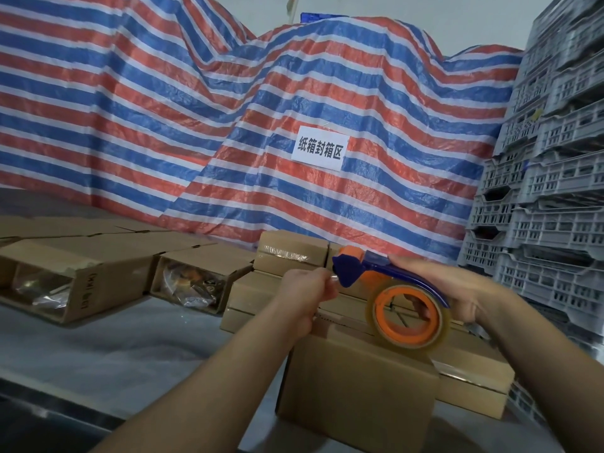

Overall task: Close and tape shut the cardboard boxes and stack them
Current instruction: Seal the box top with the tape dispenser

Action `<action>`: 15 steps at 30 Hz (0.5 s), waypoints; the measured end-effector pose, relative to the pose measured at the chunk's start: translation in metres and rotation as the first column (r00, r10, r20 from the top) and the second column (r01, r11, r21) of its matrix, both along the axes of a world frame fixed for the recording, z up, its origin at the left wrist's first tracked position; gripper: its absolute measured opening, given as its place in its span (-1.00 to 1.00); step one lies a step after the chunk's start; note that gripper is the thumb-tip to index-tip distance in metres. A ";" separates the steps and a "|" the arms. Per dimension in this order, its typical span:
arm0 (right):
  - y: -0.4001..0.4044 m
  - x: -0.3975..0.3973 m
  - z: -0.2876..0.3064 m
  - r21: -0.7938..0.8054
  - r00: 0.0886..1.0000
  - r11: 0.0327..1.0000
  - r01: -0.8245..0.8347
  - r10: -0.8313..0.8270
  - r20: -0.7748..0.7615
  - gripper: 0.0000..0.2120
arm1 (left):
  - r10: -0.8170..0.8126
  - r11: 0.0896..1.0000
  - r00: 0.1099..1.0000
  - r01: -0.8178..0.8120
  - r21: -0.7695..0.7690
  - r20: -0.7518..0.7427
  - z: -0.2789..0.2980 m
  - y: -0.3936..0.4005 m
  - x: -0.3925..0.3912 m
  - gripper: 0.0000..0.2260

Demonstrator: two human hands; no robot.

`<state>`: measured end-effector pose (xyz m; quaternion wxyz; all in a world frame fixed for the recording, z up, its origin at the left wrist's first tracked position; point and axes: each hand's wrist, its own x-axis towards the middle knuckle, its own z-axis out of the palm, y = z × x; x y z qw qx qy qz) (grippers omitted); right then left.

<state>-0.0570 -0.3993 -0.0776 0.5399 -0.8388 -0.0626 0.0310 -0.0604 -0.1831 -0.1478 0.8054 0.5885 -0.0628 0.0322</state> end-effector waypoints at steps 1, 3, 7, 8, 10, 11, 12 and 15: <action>0.000 0.000 0.003 -0.019 1.000 1.000 -0.010 0.009 -0.018 -0.22 | 0.021 1.000 1.000 -0.021 -0.019 -0.005 -0.002 0.001 0.002 -0.87; -0.003 -0.002 0.009 -0.053 0.998 0.998 -0.021 0.017 -0.063 -0.28 | 0.042 0.990 0.997 -0.050 -0.128 -0.062 -0.006 0.005 0.006 -0.85; -0.014 -0.005 0.010 -0.080 0.996 0.997 -0.003 -0.004 -0.084 -0.33 | 0.032 0.956 0.989 -0.072 -0.284 -0.142 -0.014 0.007 0.012 -0.85; -0.014 -0.005 0.011 -0.083 0.996 0.996 -0.014 0.006 -0.090 -0.33 | 0.026 0.937 0.987 -0.079 -0.339 -0.158 -0.016 0.005 0.012 -0.85; -0.008 -0.005 0.016 -0.094 0.991 0.994 -0.061 0.049 -0.123 -0.33 | 0.011 0.899 0.982 -0.092 -0.429 -0.187 -0.018 0.003 0.012 -0.83; -0.005 -0.005 0.018 -0.114 0.989 0.990 -0.083 0.067 -0.133 -0.35 | 0.005 0.885 0.981 -0.096 -0.455 -0.196 -0.019 0.005 0.012 -0.84; -0.001 -0.006 0.019 -0.140 0.987 0.985 -0.098 0.078 -0.137 -0.37 | 0.013 0.886 0.980 -0.104 -0.452 -0.199 -0.020 0.007 0.012 -0.85; 0.004 -0.005 0.018 -0.164 0.989 0.981 -0.101 0.081 -0.121 -0.33 | 0.163 0.971 0.975 -0.186 -0.152 -0.148 -0.029 0.018 0.014 -0.86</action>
